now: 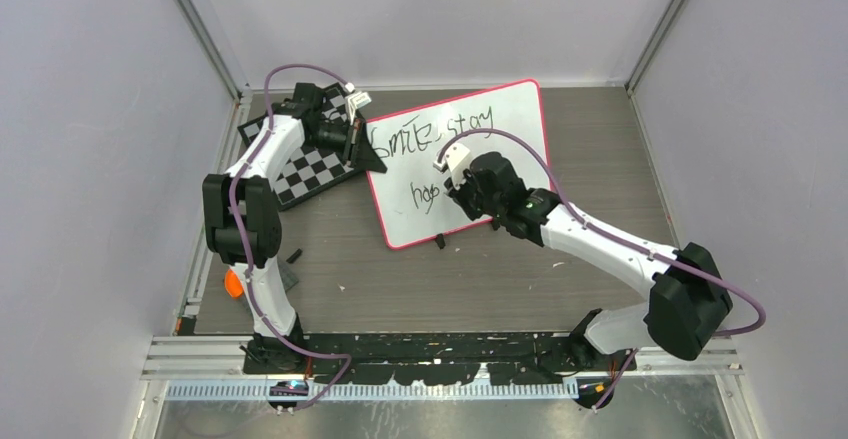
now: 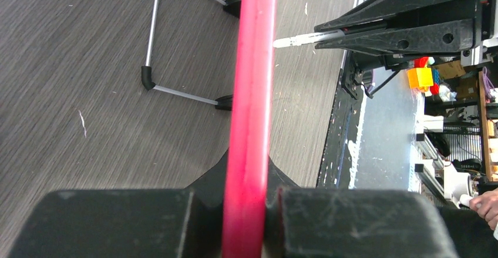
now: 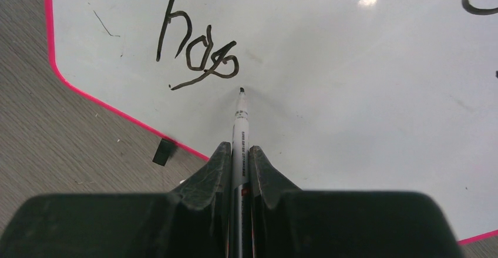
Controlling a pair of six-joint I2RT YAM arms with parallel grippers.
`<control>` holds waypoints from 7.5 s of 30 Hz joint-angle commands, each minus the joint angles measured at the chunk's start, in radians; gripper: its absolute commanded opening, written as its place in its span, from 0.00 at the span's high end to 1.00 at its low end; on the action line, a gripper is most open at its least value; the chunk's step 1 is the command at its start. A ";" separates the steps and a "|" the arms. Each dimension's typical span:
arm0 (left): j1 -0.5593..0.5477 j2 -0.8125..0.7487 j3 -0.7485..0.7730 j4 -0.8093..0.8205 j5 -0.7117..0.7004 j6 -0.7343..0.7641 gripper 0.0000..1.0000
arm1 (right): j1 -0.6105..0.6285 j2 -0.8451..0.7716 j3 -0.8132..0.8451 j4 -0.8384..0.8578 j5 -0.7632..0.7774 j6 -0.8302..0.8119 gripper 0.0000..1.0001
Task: Write a sentence on the whiteboard
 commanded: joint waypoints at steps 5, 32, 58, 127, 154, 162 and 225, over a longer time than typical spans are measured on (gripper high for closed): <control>0.000 0.012 0.031 -0.023 -0.066 0.001 1.00 | 0.001 0.031 0.055 0.024 -0.034 -0.002 1.00; 0.000 0.029 0.042 -0.020 -0.065 -0.004 1.00 | 0.000 0.041 0.058 0.084 0.163 -0.058 1.00; 0.000 0.030 0.044 -0.010 -0.067 -0.015 1.00 | 0.000 0.056 0.027 0.137 0.039 -0.069 1.00; 0.000 0.005 0.033 -0.033 -0.073 0.027 0.97 | -0.001 -0.102 -0.024 0.018 -0.011 -0.033 1.00; 0.003 -0.095 -0.097 0.069 -0.095 -0.060 0.47 | -0.013 -0.264 -0.110 0.035 0.036 0.031 1.00; 0.003 -0.130 -0.177 0.206 -0.093 -0.157 0.43 | -0.020 -0.288 -0.135 0.050 0.056 0.052 1.00; -0.044 -0.071 -0.223 0.330 -0.095 -0.252 0.74 | -0.126 -0.133 -0.064 0.139 -0.052 0.145 1.00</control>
